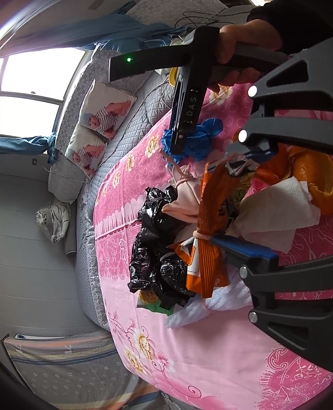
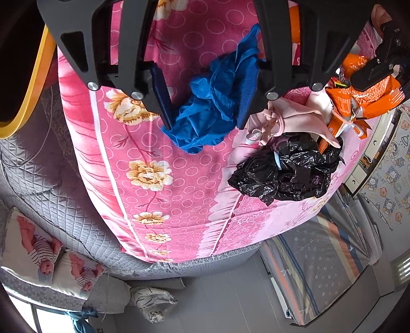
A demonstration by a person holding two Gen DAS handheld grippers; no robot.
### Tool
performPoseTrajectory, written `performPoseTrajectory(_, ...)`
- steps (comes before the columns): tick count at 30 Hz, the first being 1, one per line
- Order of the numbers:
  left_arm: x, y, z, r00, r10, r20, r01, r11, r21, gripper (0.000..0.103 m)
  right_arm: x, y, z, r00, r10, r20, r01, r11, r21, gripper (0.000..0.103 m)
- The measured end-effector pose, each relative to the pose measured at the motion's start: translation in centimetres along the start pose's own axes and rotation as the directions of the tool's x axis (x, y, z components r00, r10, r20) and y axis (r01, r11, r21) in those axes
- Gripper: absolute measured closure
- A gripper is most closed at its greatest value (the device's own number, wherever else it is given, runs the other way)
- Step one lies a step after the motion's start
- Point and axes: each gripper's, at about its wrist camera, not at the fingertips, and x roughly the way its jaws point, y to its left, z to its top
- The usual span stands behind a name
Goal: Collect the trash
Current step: 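Close the left tool on the orange snack wrapper and tissue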
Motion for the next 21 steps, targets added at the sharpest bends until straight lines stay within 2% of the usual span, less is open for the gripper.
performPoseTrajectory(4,0.2,1.1,0.1,1.000,-0.011,-0.015,0.010,0.999,-0.053,0.070,0.0,0.1,-0.1,1.000,-0.005,-0.008,0.005,1.000,-0.003,0.063)
performPoseTrajectory(8,0.0,1.8,0.2,1.000,-0.010,-0.016,0.009,0.997,-0.074,0.074,0.0,0.5,-0.2,1.000,-0.006,-0.016,0.006,1.000,-0.014,0.069)
performPoseTrajectory(13,-0.4,2.7,0.3,1.000,-0.008,-0.014,0.006,0.995,-0.100,0.076,0.0,0.9,-0.2,1.000,-0.010,-0.015,0.010,1.000,-0.020,0.076)
performPoseTrajectory(21,-3.0,3.3,0.5,0.999,-0.003,0.035,0.006,0.994,-0.105,0.076,-0.9,1.1,-0.2,1.000,-0.019,0.008,0.020,1.000,-0.022,0.083)
